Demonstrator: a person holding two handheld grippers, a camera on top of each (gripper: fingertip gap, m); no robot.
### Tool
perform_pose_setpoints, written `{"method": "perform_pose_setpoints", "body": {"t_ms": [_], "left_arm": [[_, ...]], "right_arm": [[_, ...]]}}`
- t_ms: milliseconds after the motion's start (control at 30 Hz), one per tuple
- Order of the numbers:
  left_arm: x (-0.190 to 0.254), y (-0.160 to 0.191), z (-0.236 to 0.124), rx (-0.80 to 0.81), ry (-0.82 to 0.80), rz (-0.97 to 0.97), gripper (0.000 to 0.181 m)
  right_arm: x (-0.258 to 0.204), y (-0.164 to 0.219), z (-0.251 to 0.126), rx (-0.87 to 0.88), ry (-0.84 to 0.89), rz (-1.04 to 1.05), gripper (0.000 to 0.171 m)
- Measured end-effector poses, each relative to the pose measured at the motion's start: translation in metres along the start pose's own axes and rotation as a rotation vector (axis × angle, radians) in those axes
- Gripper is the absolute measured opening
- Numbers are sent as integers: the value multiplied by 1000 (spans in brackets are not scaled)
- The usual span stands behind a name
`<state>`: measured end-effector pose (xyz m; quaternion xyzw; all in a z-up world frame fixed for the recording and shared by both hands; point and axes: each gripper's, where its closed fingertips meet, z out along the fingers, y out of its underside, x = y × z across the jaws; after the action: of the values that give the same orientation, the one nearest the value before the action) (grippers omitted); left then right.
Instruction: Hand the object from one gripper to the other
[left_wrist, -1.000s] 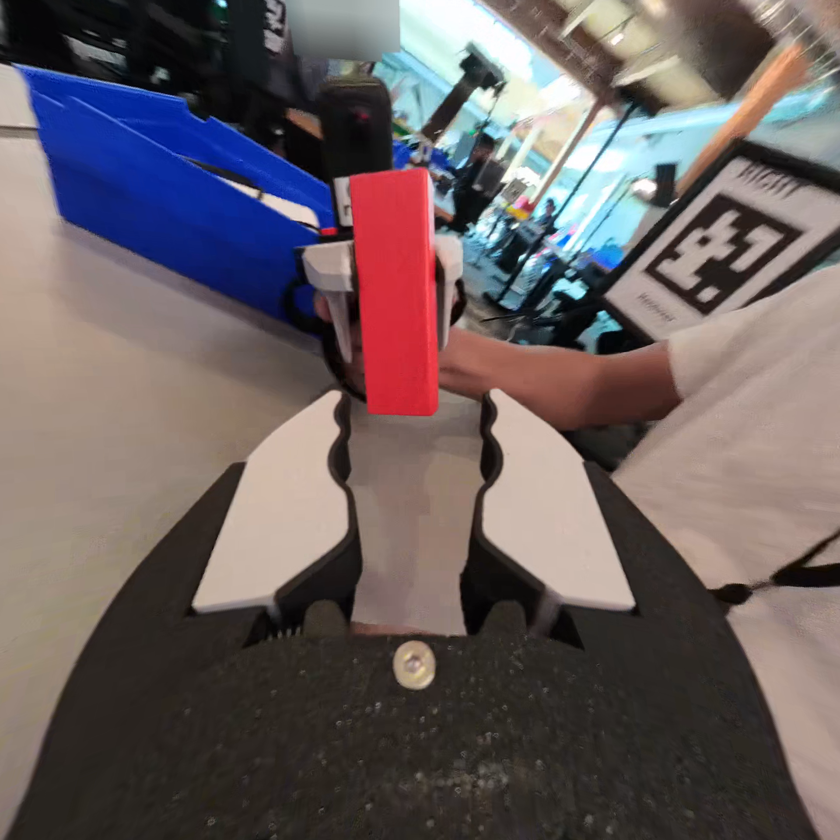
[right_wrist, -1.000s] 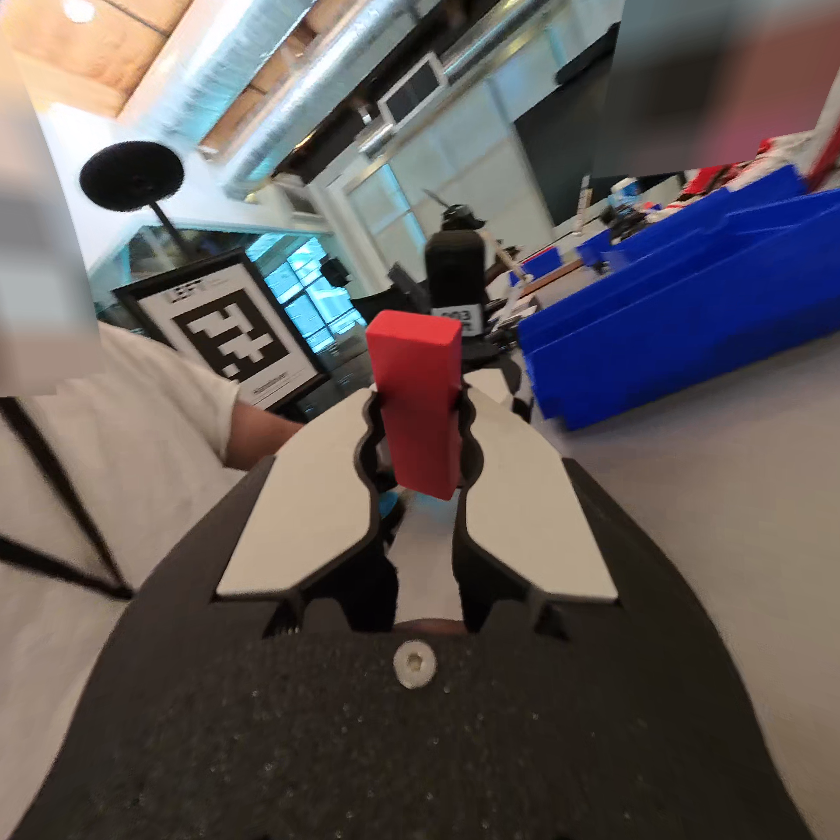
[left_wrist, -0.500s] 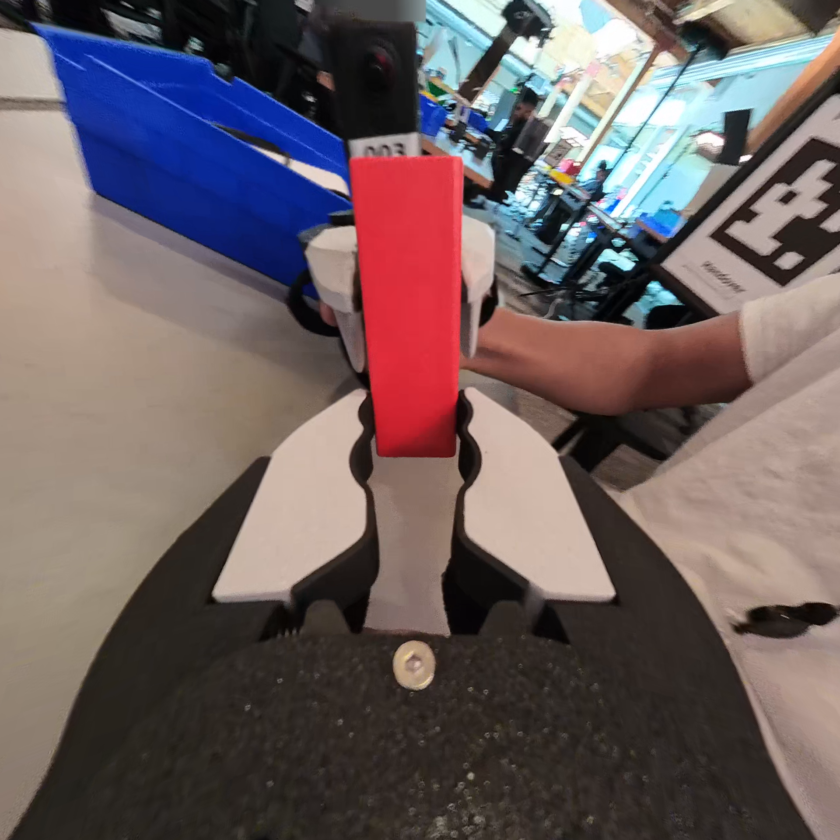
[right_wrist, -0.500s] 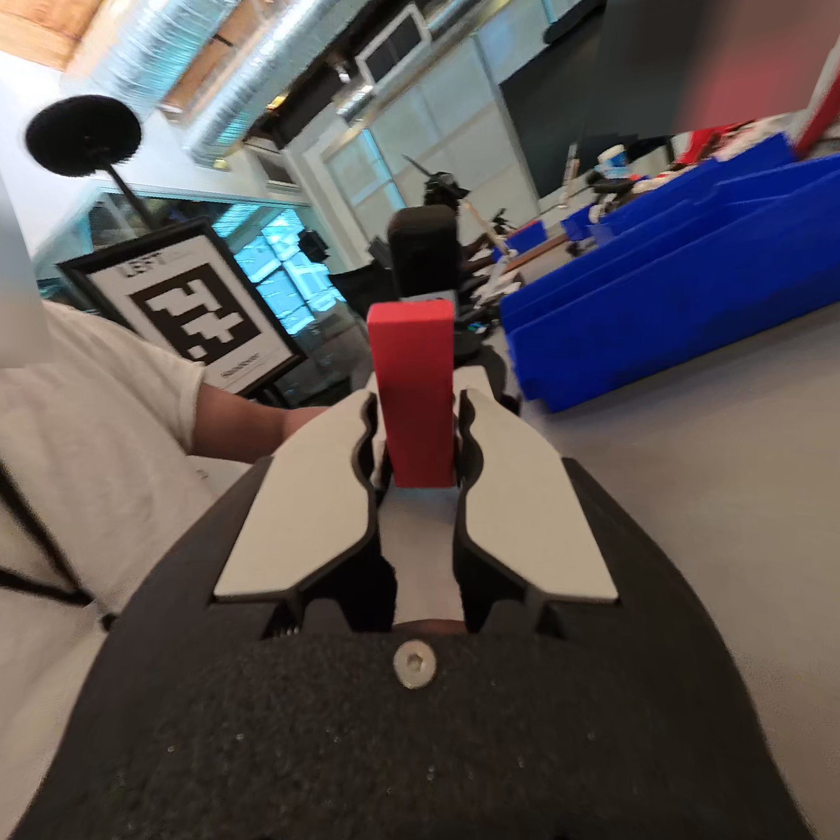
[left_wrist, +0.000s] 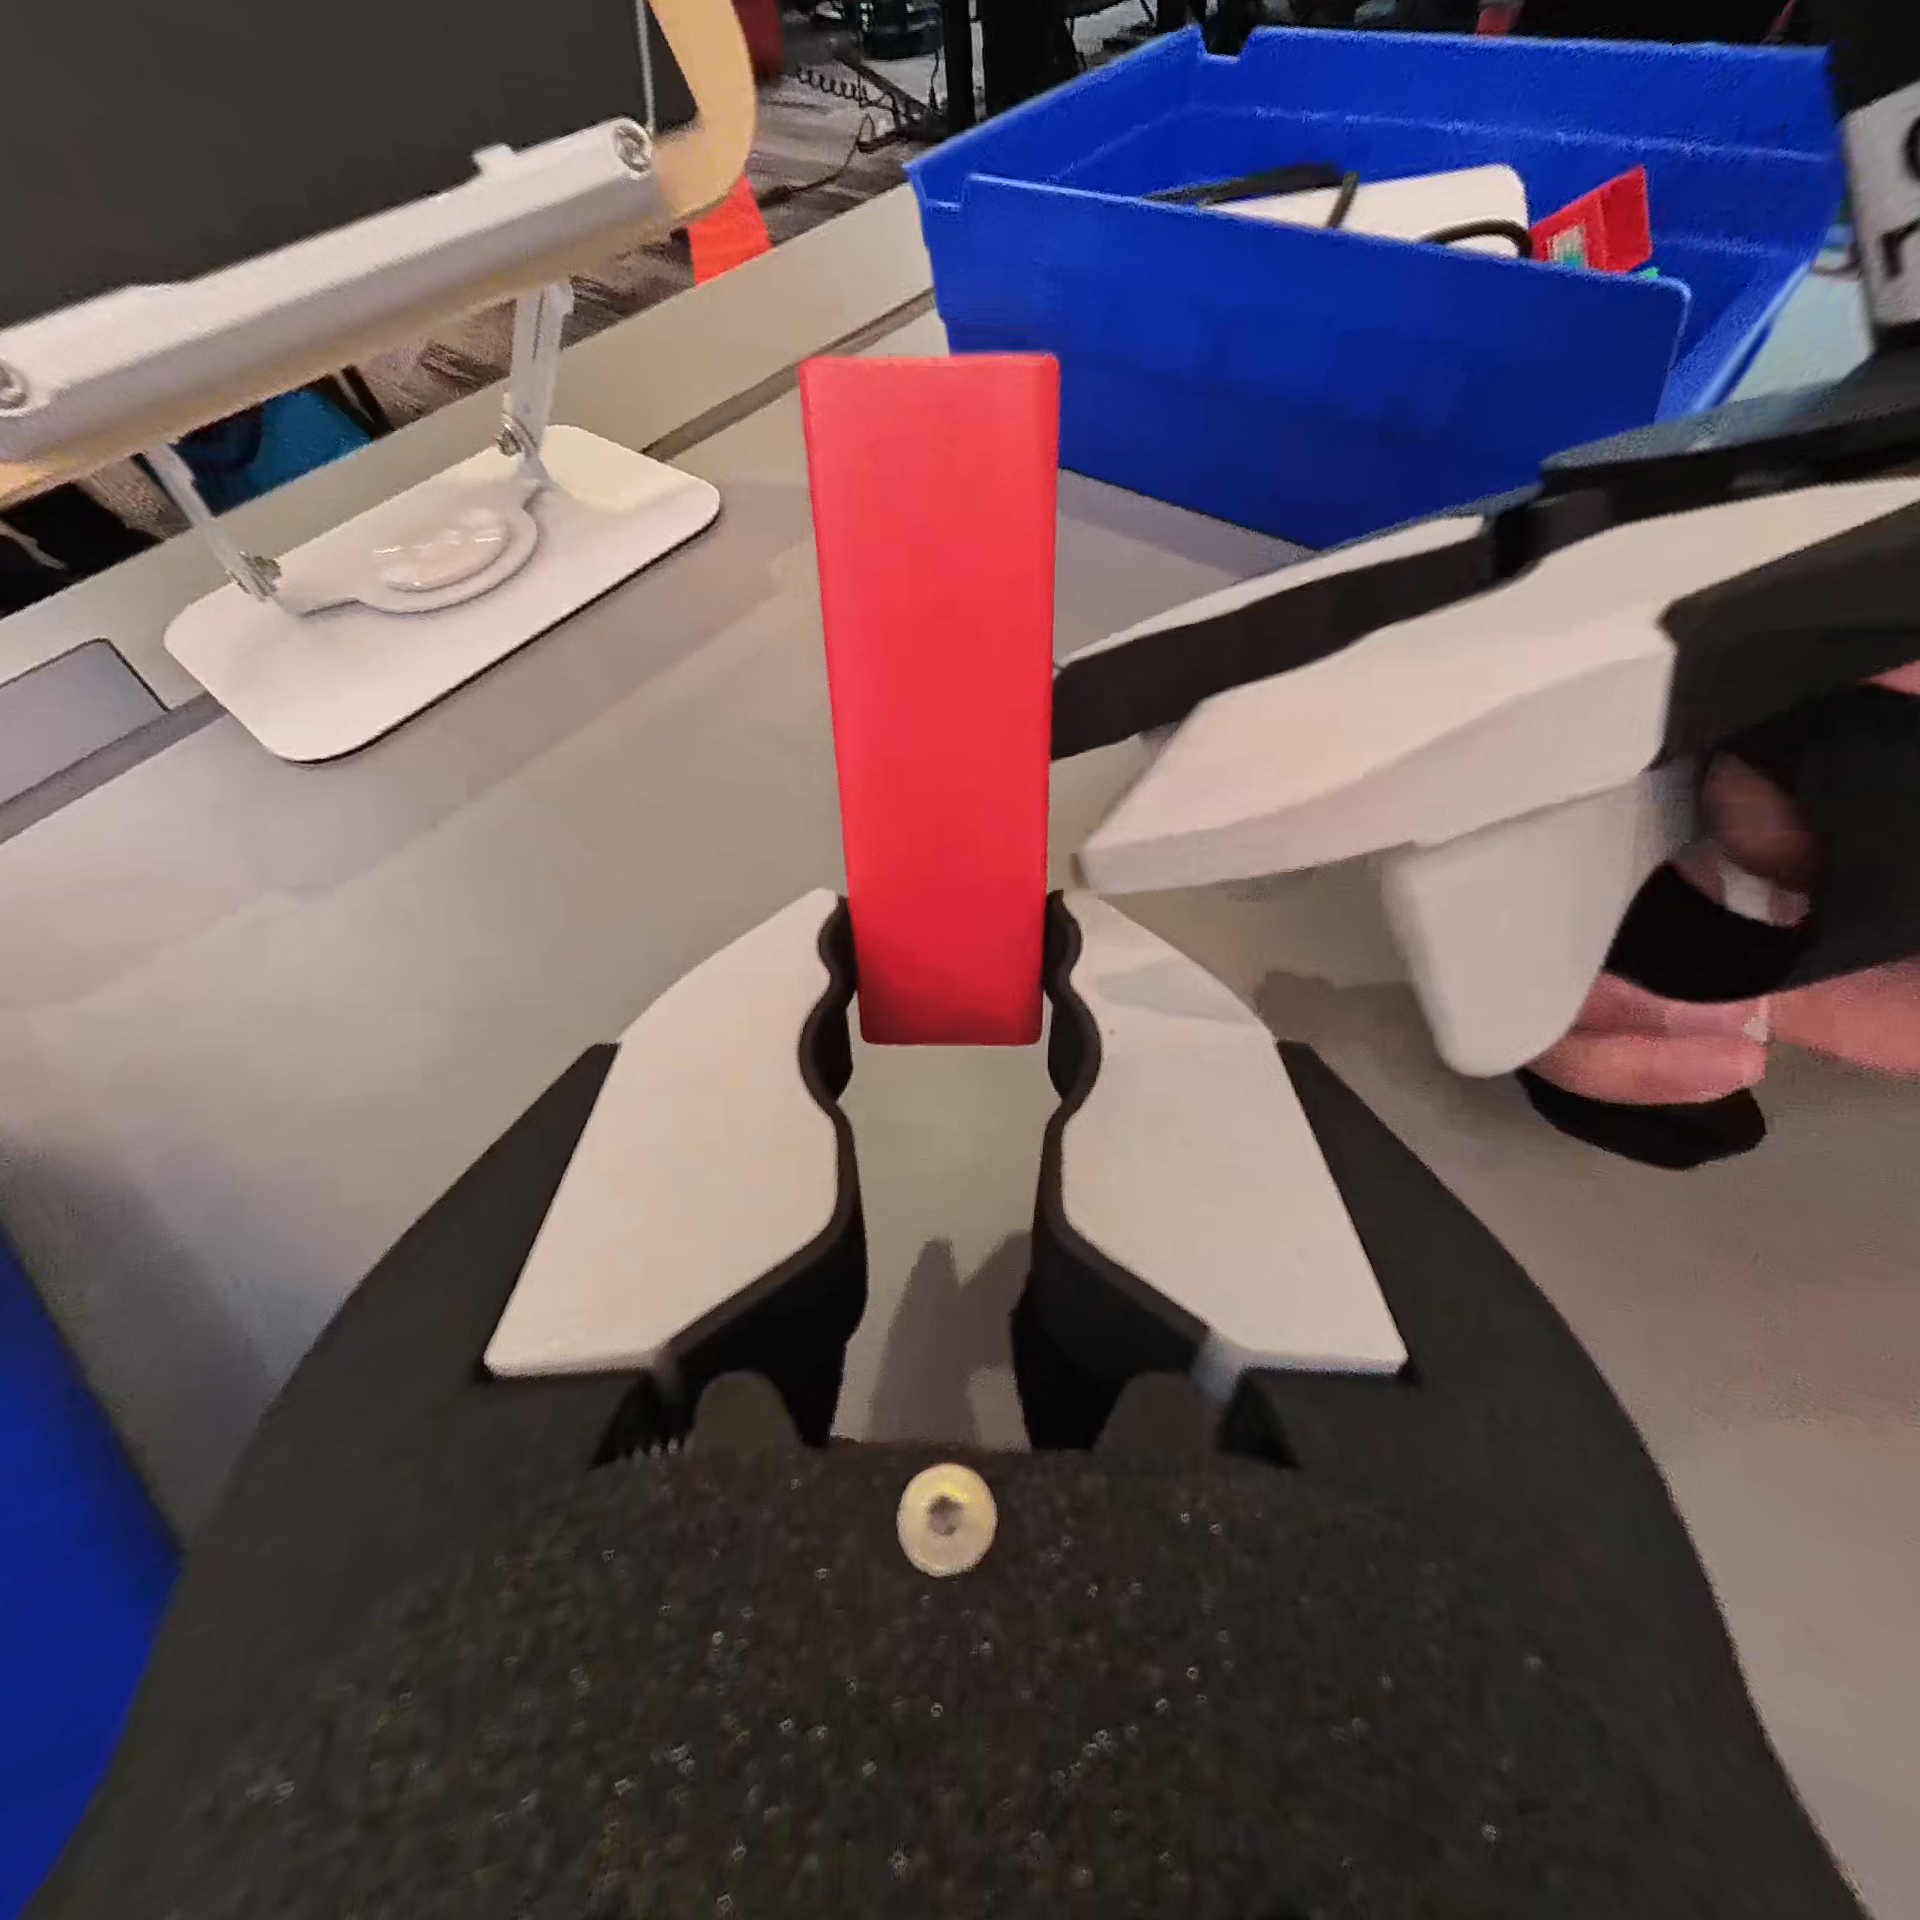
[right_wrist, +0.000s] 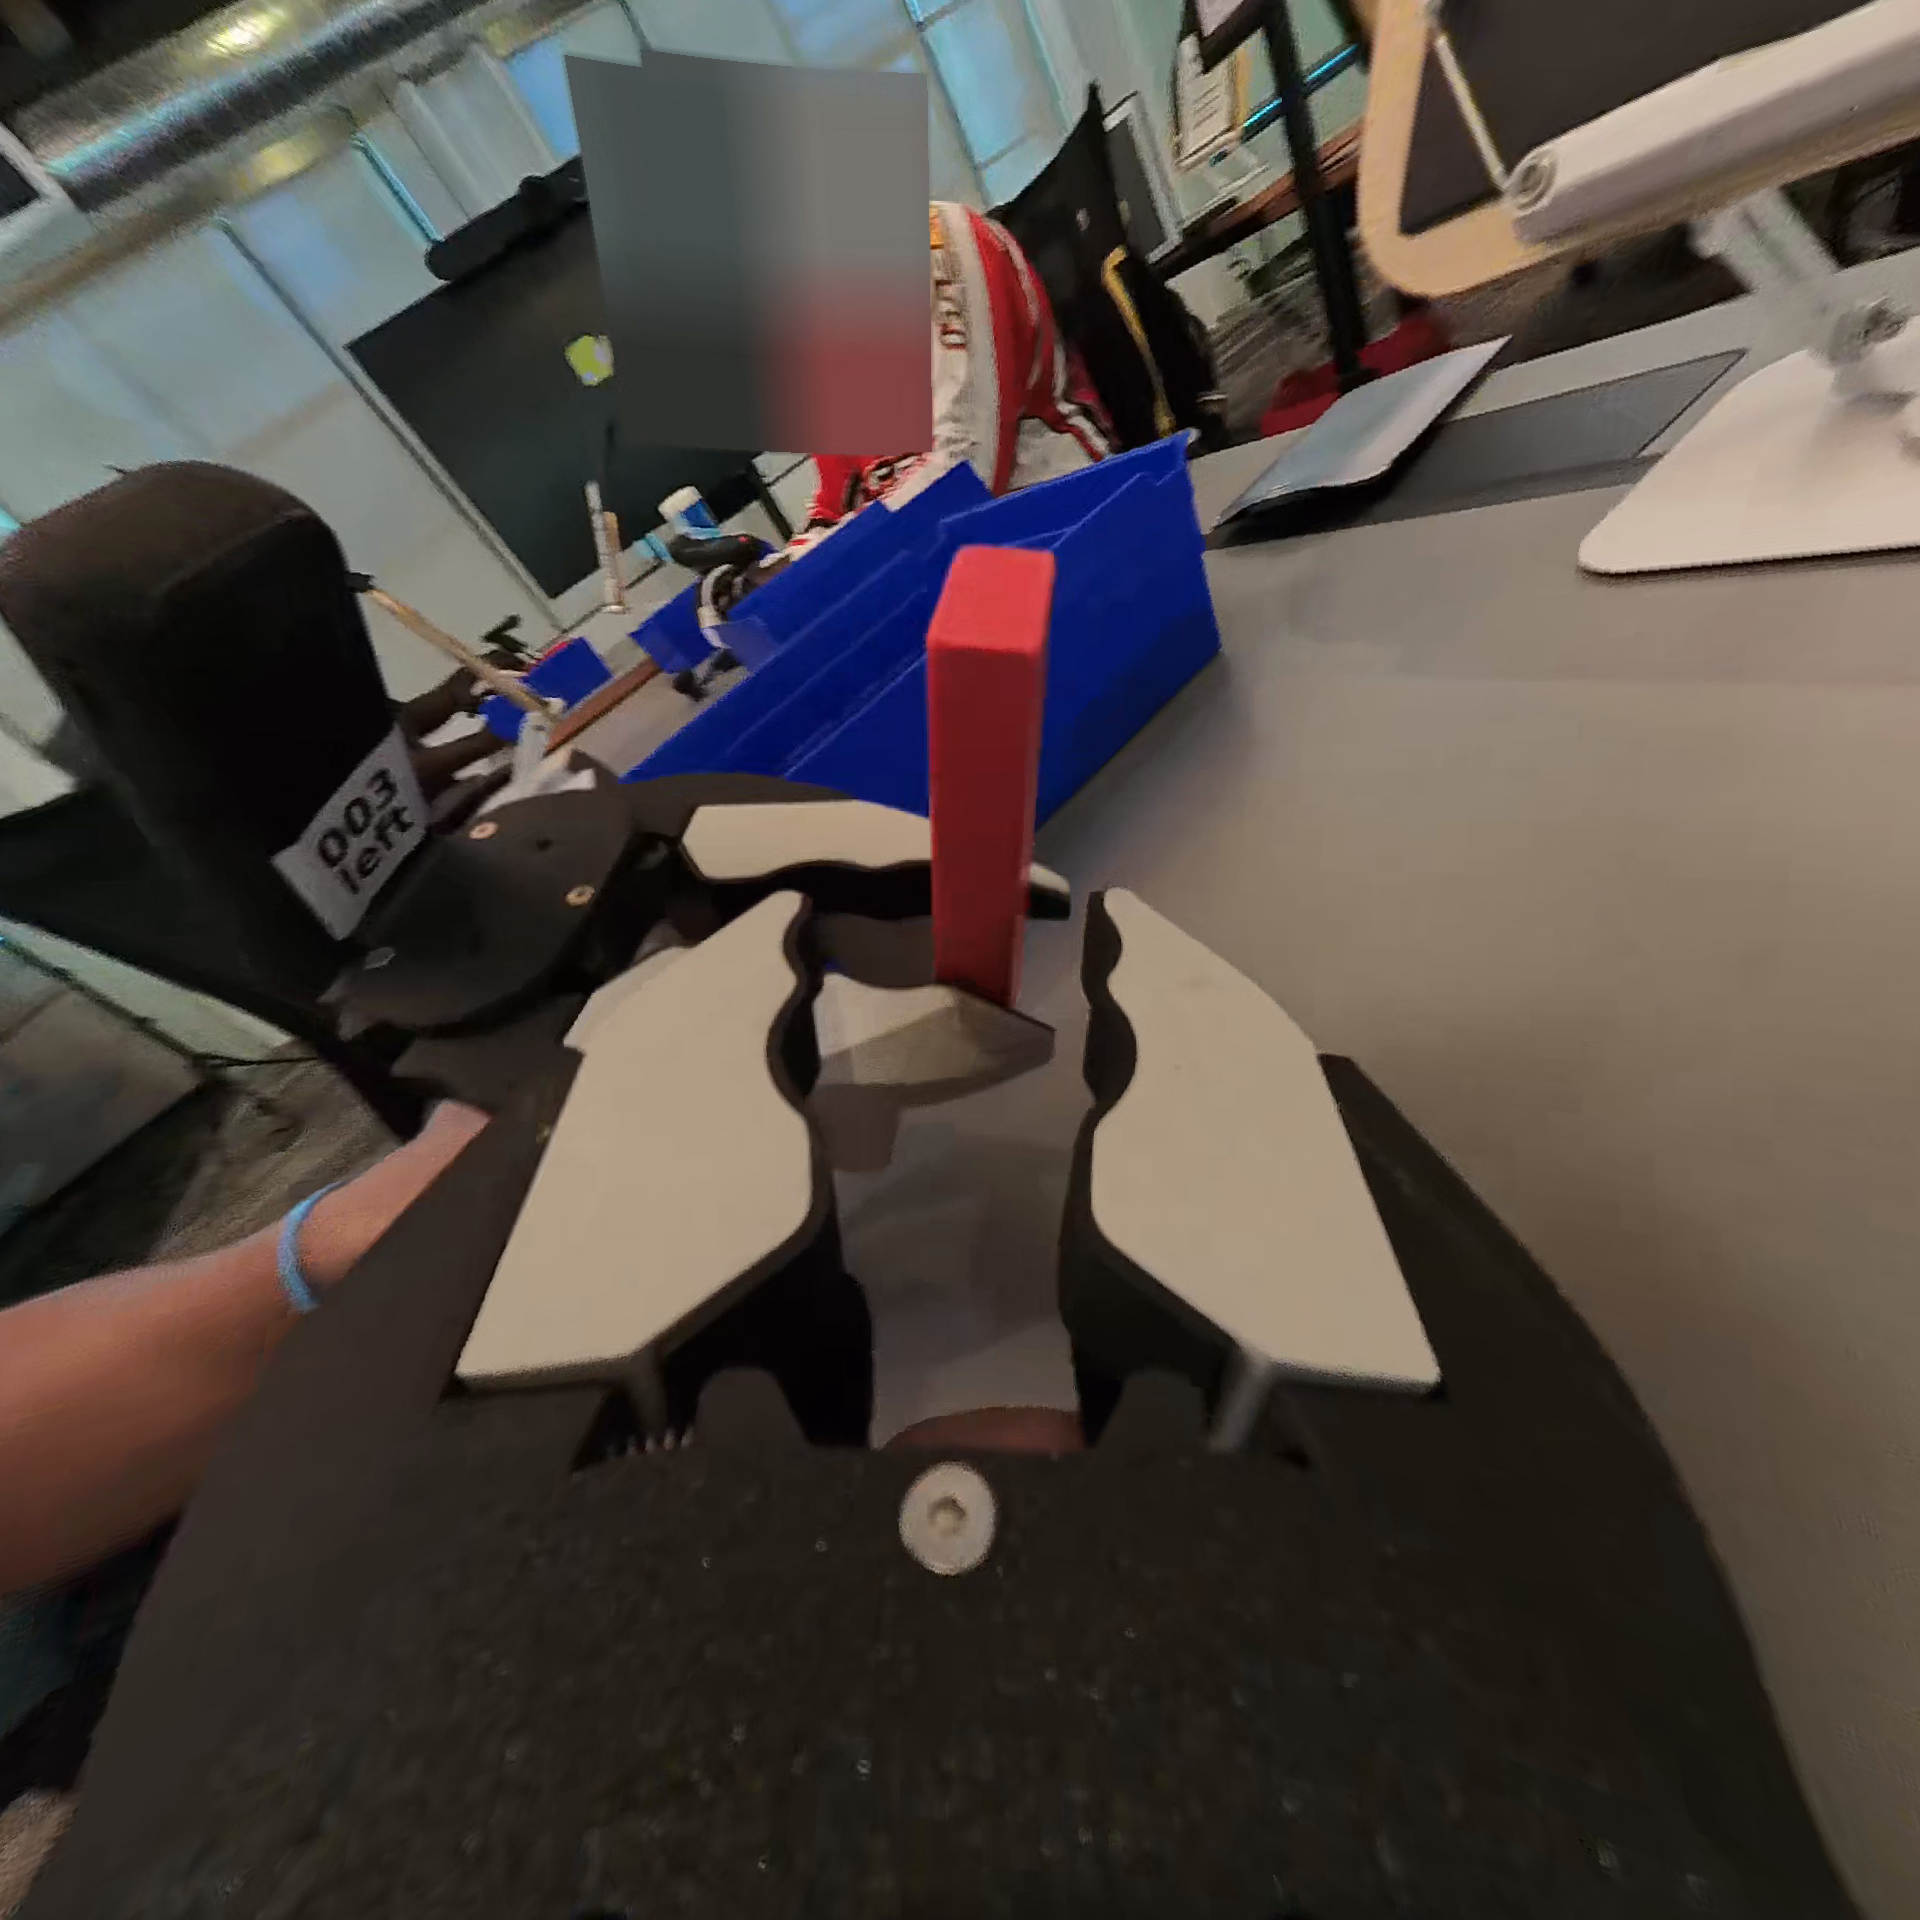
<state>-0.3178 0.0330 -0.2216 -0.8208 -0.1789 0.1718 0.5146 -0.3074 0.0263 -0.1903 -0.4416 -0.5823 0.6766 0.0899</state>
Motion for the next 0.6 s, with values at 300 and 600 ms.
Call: {"method": "perform_pose_setpoints", "body": {"t_ms": [300, 600], "left_arm": [[12, 2, 2, -8, 21, 41, 34], [-2, -7, -9, 60, 66, -84, 39]], "right_arm": [[8, 6, 1, -50, 69, -36, 18], [37, -4, -12, -93, 286, -403, 17]]}}
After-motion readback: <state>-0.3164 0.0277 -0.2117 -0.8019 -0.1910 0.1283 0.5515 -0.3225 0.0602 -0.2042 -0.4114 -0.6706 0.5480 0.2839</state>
